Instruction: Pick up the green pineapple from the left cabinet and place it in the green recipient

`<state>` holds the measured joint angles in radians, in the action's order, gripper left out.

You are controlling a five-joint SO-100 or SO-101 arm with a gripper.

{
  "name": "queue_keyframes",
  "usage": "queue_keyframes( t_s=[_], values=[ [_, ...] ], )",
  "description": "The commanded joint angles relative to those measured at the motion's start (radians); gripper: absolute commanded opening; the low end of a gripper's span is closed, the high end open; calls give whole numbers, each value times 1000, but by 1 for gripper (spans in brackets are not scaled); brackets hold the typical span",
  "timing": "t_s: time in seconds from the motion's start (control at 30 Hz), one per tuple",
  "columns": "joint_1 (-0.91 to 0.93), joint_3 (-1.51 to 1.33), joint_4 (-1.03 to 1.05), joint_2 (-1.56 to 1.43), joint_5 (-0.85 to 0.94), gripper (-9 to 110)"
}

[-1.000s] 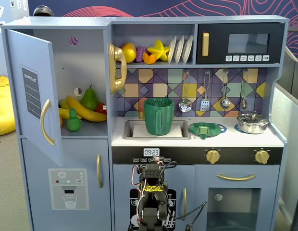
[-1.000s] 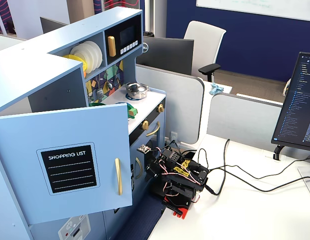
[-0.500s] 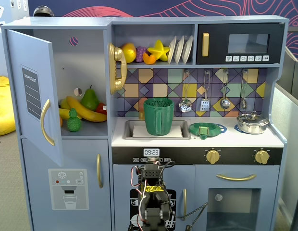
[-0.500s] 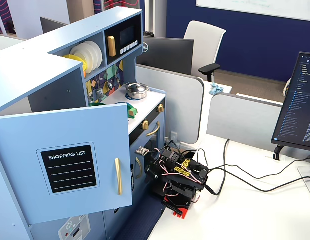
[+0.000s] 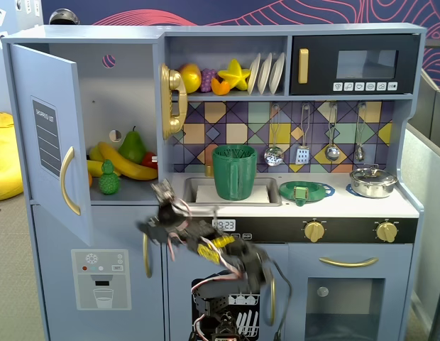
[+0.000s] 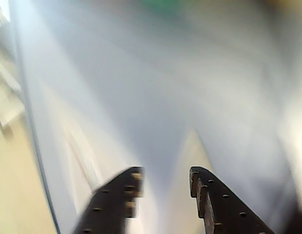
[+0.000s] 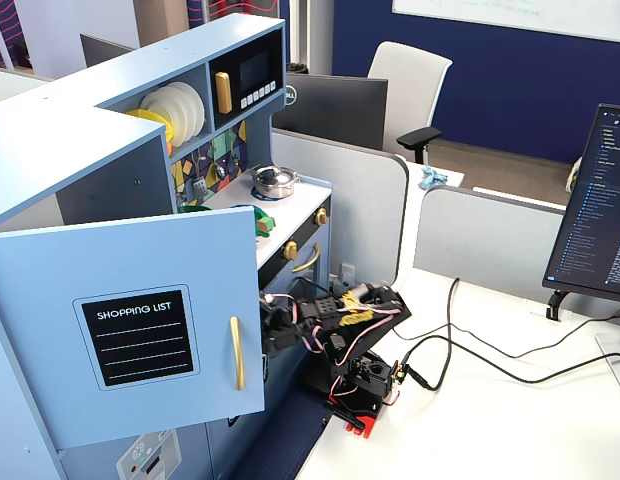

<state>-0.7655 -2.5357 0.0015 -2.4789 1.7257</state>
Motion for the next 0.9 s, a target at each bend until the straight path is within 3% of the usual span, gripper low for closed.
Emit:
queue_keyframes(
  t_s=[0.0,0.13,0.53,0.87],
  values=[
    [-41,295,-123,178,-2,18],
    [-44,449,-130,279,-58,29],
    [40,603,-181,502,40,33],
    [74,765,-202,666,-9,34]
  ],
)
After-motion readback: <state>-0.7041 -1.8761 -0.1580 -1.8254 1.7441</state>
